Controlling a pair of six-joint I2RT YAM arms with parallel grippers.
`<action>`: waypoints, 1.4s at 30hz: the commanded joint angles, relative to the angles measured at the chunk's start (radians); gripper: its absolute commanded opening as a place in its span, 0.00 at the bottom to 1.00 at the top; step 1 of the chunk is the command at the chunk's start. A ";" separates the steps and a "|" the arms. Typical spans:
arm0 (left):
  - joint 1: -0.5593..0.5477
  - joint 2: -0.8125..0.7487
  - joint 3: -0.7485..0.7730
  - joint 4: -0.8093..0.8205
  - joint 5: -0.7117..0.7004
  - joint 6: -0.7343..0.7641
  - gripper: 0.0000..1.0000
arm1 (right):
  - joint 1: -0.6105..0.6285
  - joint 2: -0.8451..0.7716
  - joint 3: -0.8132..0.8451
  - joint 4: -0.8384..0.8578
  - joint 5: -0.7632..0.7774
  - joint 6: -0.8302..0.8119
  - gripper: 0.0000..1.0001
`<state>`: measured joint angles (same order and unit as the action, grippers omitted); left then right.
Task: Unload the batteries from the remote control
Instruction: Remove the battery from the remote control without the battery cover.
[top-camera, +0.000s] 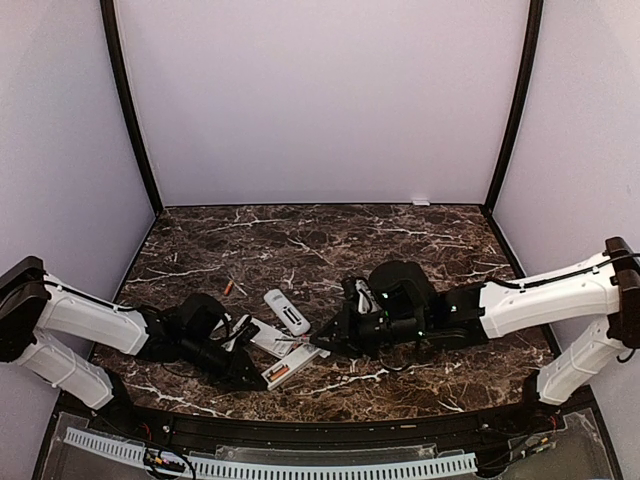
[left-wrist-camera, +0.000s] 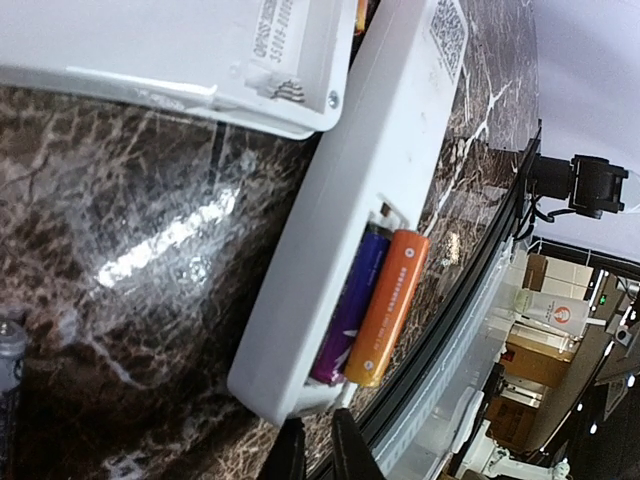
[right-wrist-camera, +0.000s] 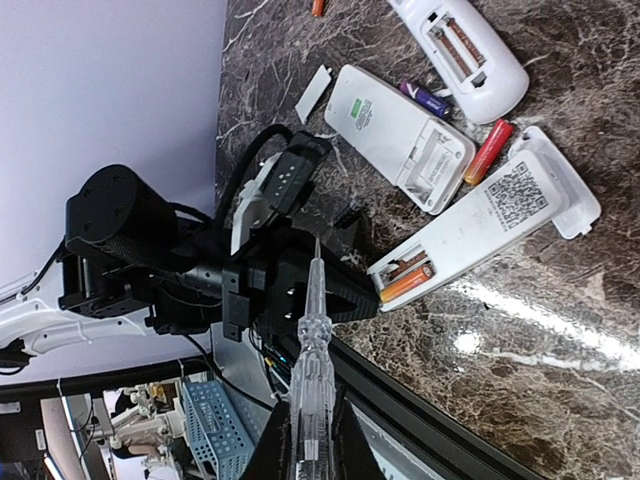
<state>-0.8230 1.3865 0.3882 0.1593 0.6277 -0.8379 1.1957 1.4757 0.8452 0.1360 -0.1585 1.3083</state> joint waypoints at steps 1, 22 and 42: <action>-0.002 -0.084 0.029 -0.092 -0.075 0.033 0.13 | 0.003 -0.034 0.097 -0.266 0.105 -0.082 0.00; -0.001 -0.139 0.054 -0.198 -0.179 0.051 0.28 | 0.065 0.240 0.462 -0.640 0.076 -0.293 0.00; 0.001 -0.139 0.038 -0.169 -0.178 0.045 0.28 | 0.099 0.314 0.558 -0.766 0.085 -0.315 0.00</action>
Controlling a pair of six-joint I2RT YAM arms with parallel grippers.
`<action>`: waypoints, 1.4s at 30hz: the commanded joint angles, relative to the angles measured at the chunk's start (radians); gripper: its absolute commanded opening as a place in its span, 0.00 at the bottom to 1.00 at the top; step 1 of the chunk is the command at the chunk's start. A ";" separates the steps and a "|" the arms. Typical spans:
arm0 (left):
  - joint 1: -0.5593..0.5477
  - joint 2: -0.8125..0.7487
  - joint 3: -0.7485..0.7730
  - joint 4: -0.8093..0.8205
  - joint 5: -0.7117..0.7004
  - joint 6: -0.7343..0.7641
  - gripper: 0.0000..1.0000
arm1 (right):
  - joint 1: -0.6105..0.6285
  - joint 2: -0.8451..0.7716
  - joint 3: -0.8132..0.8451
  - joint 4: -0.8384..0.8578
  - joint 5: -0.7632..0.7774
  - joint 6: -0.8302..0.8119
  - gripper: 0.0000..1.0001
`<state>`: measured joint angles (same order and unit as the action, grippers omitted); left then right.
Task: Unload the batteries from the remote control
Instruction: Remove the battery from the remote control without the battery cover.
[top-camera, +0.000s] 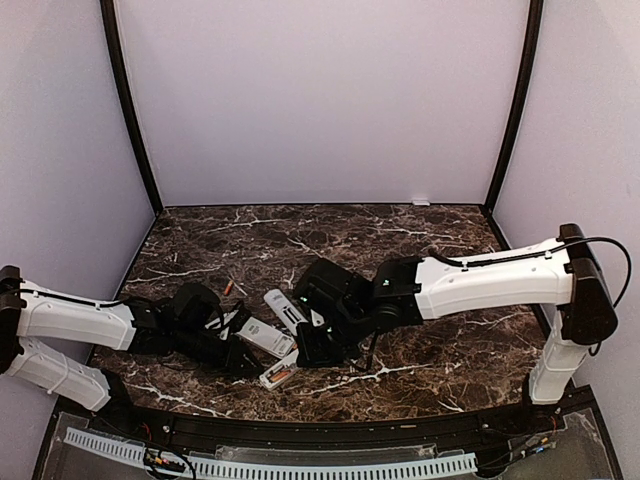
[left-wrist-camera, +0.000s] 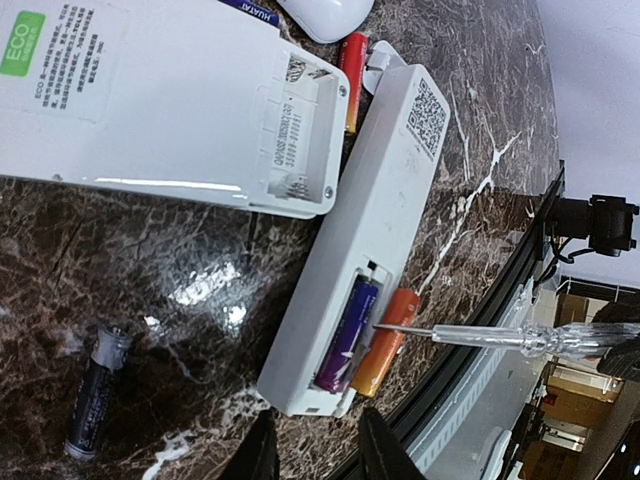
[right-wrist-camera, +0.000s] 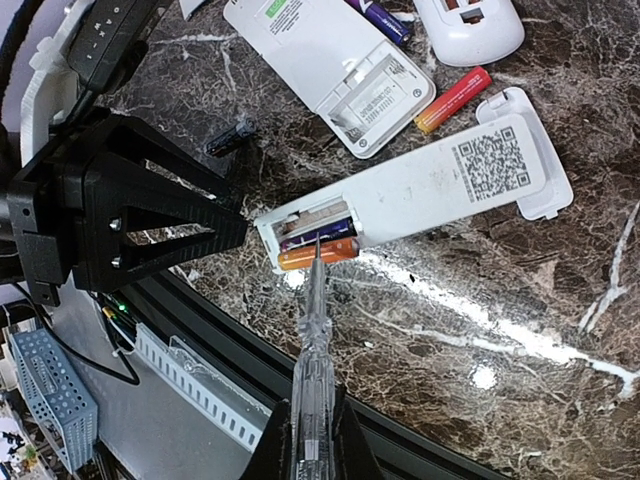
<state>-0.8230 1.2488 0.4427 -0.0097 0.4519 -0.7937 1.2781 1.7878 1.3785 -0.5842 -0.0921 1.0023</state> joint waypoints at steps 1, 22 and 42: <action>0.001 0.000 -0.017 0.001 -0.001 0.001 0.28 | 0.016 0.000 0.026 -0.048 0.020 -0.008 0.00; 0.001 0.048 -0.050 0.087 0.089 -0.047 0.33 | -0.029 -0.149 -0.091 0.040 0.047 -0.083 0.00; 0.001 0.120 -0.070 0.140 0.102 -0.068 0.25 | -0.058 -0.053 -0.047 0.036 -0.057 -0.257 0.00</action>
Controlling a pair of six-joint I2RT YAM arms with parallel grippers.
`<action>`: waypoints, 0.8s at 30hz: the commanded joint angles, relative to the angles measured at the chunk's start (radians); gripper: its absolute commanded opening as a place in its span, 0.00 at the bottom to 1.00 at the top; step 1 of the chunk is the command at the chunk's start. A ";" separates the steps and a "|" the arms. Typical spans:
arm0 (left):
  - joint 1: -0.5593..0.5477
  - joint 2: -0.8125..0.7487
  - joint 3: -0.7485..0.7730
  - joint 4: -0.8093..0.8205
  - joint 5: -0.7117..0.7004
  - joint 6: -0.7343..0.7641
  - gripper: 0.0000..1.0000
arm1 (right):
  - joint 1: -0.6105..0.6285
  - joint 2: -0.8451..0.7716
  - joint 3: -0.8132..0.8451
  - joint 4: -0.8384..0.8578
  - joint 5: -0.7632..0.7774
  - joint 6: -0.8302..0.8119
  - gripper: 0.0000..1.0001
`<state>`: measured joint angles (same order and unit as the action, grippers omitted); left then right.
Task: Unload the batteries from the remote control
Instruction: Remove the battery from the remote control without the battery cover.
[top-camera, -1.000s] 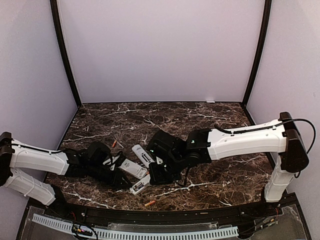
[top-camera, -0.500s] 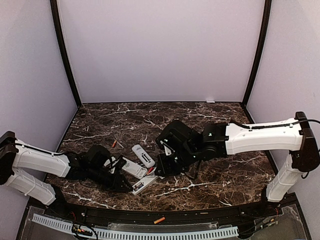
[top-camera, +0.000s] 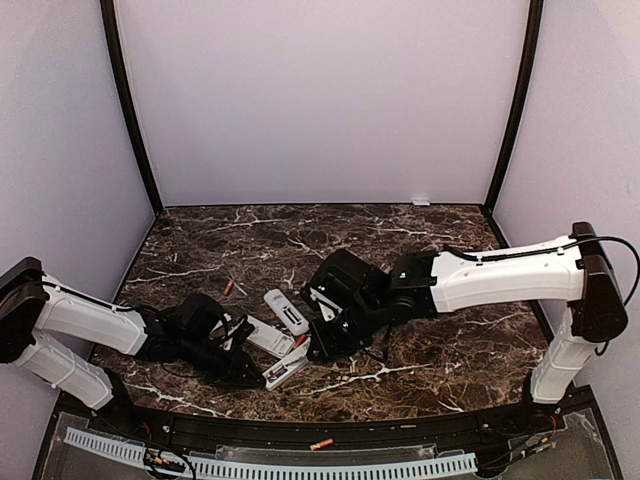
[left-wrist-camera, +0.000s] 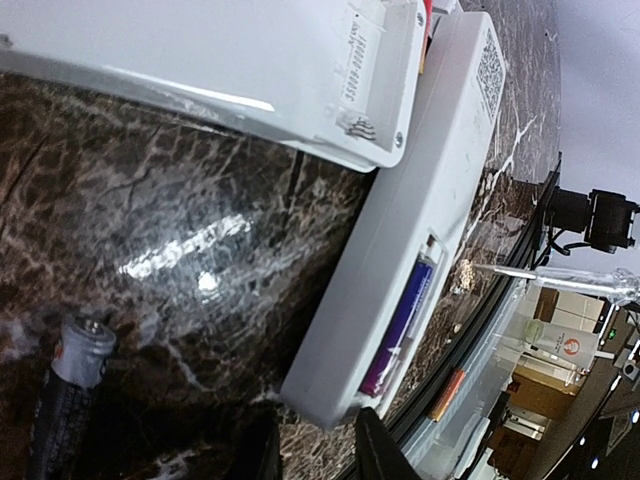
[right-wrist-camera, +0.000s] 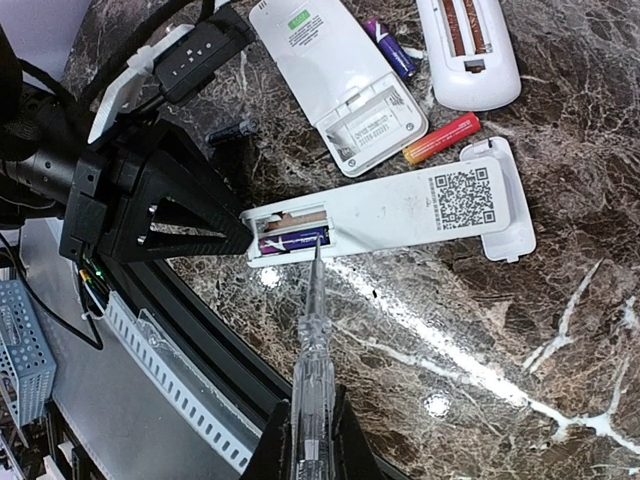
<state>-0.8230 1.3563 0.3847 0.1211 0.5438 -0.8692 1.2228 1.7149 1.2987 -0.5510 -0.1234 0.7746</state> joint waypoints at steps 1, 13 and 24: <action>0.001 0.014 -0.011 0.009 0.010 0.008 0.24 | -0.002 0.024 0.035 -0.003 -0.024 -0.029 0.00; 0.001 0.026 -0.006 0.008 0.010 0.012 0.18 | -0.003 0.049 0.055 -0.050 0.005 -0.046 0.00; 0.001 0.029 -0.003 0.006 0.009 0.015 0.16 | -0.005 0.067 0.046 -0.036 -0.010 -0.033 0.00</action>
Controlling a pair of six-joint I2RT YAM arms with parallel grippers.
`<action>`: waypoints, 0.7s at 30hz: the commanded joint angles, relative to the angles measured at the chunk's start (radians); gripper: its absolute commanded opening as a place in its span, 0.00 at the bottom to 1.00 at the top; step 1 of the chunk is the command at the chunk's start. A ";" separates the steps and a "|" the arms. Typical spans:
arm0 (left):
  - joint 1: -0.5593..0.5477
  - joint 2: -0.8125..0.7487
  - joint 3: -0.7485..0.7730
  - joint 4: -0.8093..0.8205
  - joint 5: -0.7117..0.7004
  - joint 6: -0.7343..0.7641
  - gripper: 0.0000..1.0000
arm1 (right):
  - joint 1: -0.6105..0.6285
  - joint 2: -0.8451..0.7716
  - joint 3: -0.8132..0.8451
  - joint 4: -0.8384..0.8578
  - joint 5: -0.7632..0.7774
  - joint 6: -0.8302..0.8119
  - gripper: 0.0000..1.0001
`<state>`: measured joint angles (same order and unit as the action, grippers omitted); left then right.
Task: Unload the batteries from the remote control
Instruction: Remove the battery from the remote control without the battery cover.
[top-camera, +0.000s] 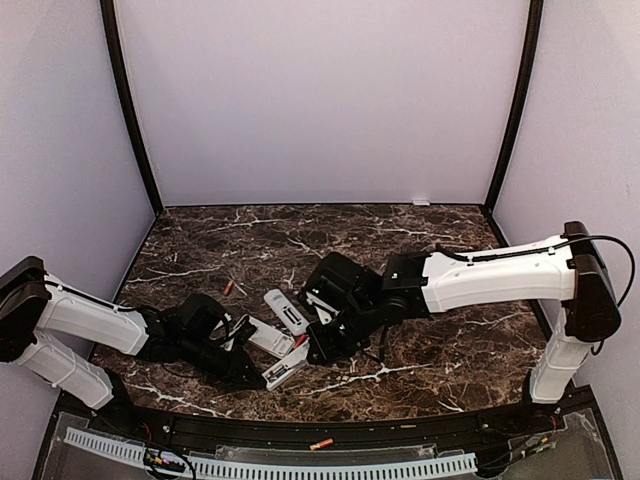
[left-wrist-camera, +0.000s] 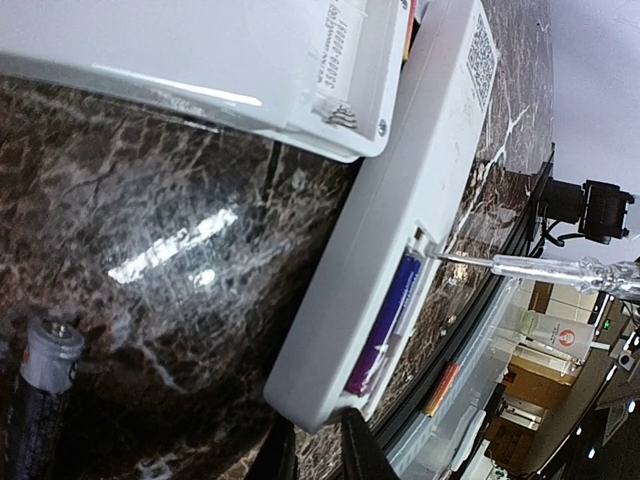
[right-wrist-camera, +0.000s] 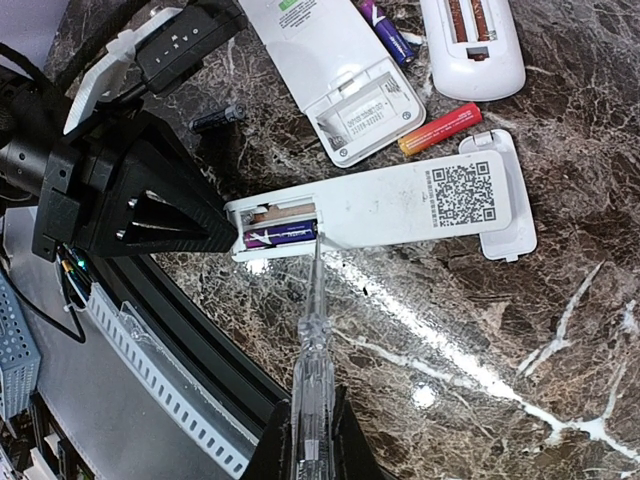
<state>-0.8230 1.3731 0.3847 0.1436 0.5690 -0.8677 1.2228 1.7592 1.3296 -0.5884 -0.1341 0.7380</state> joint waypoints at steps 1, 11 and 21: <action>0.001 0.012 -0.003 -0.016 -0.016 0.012 0.16 | -0.007 0.024 0.012 0.004 -0.001 0.006 0.00; 0.001 0.017 -0.003 -0.016 -0.016 0.013 0.15 | -0.021 0.027 -0.021 0.048 -0.037 0.019 0.00; 0.001 0.020 -0.005 -0.016 -0.017 0.013 0.13 | -0.089 -0.055 -0.222 0.364 -0.289 0.122 0.00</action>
<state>-0.8230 1.3781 0.3847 0.1478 0.5819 -0.8677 1.1484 1.7138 1.1706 -0.3931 -0.2913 0.8101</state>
